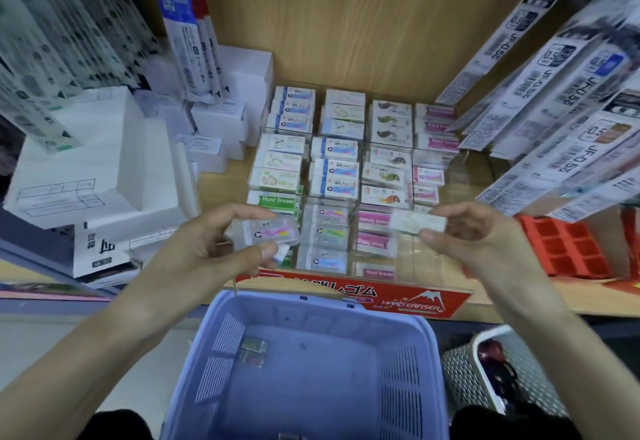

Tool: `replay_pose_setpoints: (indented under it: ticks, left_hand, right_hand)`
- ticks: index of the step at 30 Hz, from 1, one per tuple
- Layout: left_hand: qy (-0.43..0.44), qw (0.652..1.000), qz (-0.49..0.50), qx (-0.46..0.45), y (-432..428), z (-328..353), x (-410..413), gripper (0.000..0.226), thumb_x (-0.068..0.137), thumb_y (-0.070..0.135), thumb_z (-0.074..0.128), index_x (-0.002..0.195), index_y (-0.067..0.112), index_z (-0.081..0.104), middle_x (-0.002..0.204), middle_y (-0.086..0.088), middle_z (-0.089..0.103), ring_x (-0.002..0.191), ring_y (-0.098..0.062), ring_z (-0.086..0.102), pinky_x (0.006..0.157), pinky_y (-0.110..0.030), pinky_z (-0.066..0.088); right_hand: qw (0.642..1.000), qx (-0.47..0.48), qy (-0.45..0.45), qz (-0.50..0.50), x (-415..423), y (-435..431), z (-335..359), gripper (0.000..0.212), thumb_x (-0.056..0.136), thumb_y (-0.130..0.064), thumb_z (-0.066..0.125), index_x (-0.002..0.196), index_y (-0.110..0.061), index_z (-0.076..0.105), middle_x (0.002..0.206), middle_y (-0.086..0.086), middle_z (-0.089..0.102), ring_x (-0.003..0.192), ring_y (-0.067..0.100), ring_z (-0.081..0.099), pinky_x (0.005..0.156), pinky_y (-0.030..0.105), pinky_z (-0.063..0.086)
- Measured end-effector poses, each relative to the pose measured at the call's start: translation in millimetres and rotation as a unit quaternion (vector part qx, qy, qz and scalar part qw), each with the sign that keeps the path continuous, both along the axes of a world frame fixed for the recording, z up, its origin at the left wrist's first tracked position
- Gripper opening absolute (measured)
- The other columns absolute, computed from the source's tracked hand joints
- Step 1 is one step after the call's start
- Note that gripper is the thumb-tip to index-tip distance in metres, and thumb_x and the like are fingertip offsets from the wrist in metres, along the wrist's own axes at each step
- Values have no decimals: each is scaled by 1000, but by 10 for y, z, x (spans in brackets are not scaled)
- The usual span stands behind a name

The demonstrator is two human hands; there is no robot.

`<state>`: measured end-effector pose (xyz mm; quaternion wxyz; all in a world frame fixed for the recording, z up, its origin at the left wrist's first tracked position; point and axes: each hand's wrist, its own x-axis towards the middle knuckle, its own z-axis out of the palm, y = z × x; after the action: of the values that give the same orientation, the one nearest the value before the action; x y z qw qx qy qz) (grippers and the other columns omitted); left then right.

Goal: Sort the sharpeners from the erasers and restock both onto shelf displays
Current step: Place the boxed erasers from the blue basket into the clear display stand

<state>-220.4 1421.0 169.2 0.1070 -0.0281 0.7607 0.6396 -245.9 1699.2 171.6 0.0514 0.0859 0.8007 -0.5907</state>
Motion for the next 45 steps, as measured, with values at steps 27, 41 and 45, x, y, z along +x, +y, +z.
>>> replay_pose_setpoints:
  ticks: [27, 41, 45]
  left_hand:
    - [-7, 992, -117, 49, 536, -185, -33, 33, 74, 23, 63, 106, 21, 56, 77, 16, 63, 58, -17, 66, 61, -23, 52]
    - [-13, 987, -144, 64, 587, -342, 25, 21, 85, 30, 68, 104, 32, 58, 82, -6, 65, 53, -16, 56, 56, -24, 48]
    - [-19, 987, -149, 53, 589, -356, 68, 19, 85, 28, 65, 102, 31, 58, 82, -12, 62, 52, -14, 55, 55, -21, 47]
  right_hand:
    - [967, -237, -4, 92, 90, 68, -26, 52, 46, -42, 89, 90, -19, 72, 89, 6, 70, 85, 26, 70, 74, 24, 55]
    - [961, 66, 122, 239, 273, -237, -190, 36, 80, -20, 67, 114, -27, 59, 106, -13, 56, 91, 7, 59, 78, 20, 48]
    - [914, 208, 238, 254, 311, -327, -306, 37, 87, -26, 55, 122, -16, 52, 109, -5, 54, 98, 3, 53, 85, 6, 37]
